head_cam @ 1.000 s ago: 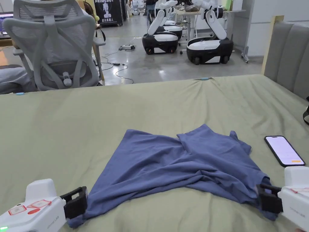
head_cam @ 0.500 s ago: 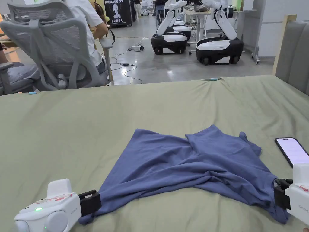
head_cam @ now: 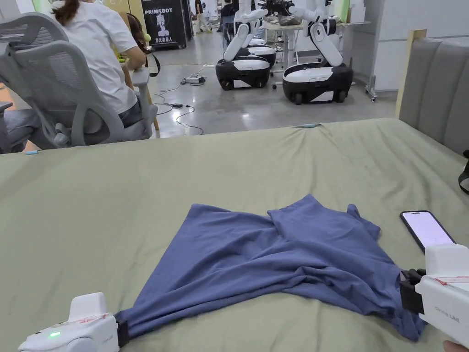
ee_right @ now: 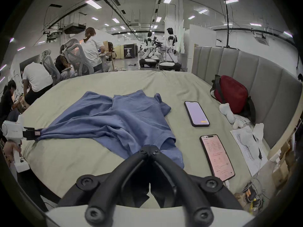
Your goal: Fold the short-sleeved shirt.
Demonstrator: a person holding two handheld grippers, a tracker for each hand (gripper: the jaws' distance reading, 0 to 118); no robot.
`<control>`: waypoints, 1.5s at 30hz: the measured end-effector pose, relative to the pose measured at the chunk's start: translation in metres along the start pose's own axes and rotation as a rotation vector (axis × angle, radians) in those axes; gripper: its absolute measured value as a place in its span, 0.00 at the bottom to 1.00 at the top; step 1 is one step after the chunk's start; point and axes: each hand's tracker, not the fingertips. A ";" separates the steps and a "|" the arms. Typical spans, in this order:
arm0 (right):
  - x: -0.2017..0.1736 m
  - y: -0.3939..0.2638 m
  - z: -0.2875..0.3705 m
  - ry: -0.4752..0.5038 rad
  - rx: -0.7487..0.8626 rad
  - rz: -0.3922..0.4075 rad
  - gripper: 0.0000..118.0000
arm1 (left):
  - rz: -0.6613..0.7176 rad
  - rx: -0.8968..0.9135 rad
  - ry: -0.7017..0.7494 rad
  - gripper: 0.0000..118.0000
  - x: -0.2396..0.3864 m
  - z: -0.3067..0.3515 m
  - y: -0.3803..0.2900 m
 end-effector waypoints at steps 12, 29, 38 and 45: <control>0.032 0.087 -0.119 0.115 -0.055 0.091 0.91 | 0.037 0.080 -0.065 0.03 0.005 0.019 0.031; 0.022 0.082 -0.210 0.094 -0.210 0.294 0.00 | 0.054 0.052 -0.072 0.03 0.016 0.024 0.028; 0.017 0.135 -0.162 0.143 0.023 0.220 0.00 | 0.031 0.166 -0.095 0.03 0.019 0.037 0.079; 0.011 0.222 -0.099 0.109 0.267 0.221 0.00 | 0.000 0.352 -0.135 0.03 0.034 0.068 0.189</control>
